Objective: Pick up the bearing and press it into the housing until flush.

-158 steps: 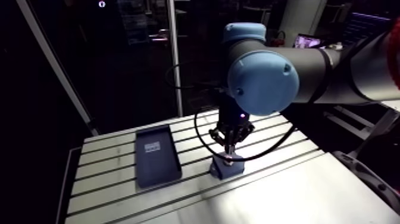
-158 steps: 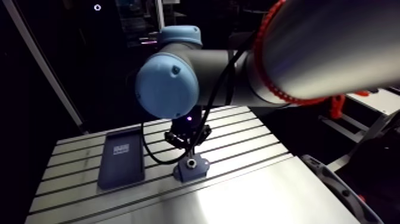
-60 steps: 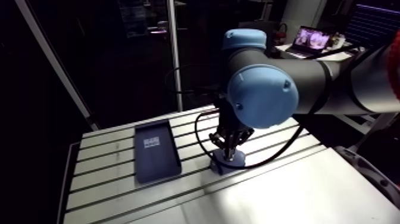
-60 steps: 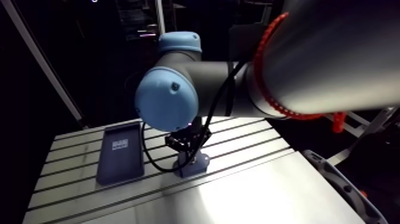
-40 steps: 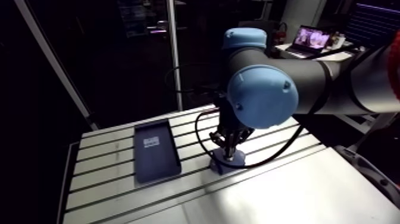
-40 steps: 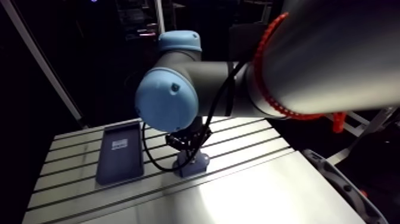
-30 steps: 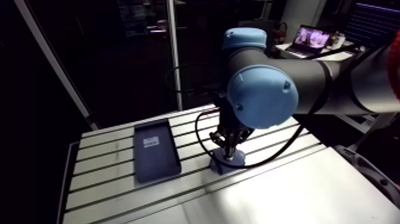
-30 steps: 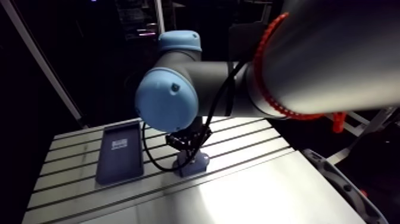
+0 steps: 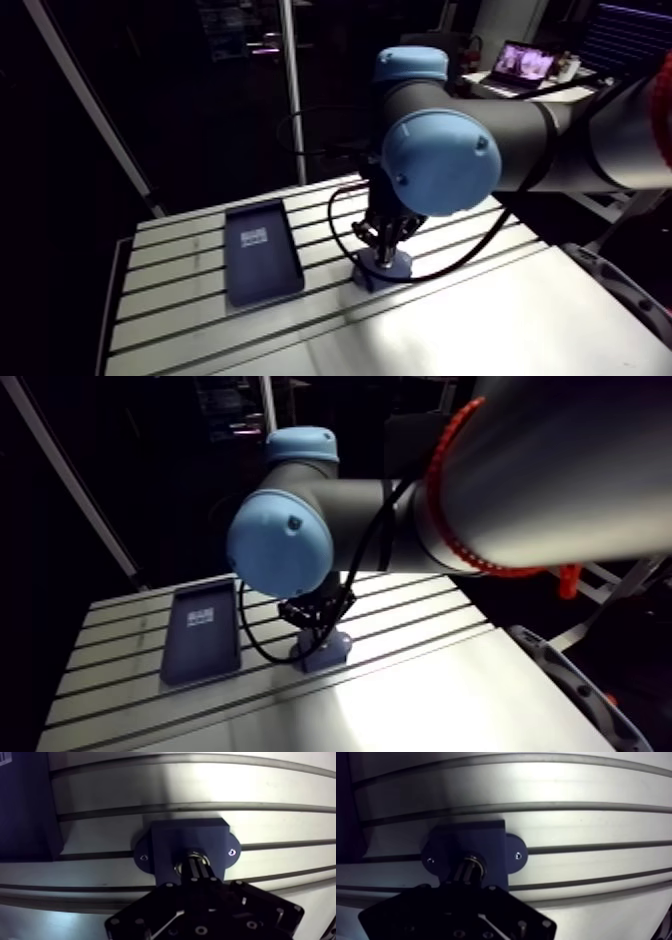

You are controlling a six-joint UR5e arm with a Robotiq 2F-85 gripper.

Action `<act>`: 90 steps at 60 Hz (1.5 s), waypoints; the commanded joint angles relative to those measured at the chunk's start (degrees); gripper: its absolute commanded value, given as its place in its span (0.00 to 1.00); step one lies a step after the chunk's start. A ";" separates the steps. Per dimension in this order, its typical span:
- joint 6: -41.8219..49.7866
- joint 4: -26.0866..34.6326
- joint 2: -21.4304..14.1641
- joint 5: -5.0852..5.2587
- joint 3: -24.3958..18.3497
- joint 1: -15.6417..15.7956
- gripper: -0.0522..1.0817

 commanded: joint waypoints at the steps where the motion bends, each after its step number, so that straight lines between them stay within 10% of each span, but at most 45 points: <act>1: 0.00 -0.05 0.49 0.01 -0.02 0.00 0.99; 90: -0.09 -0.67 0.26 -0.01 0.71 0.10 0.99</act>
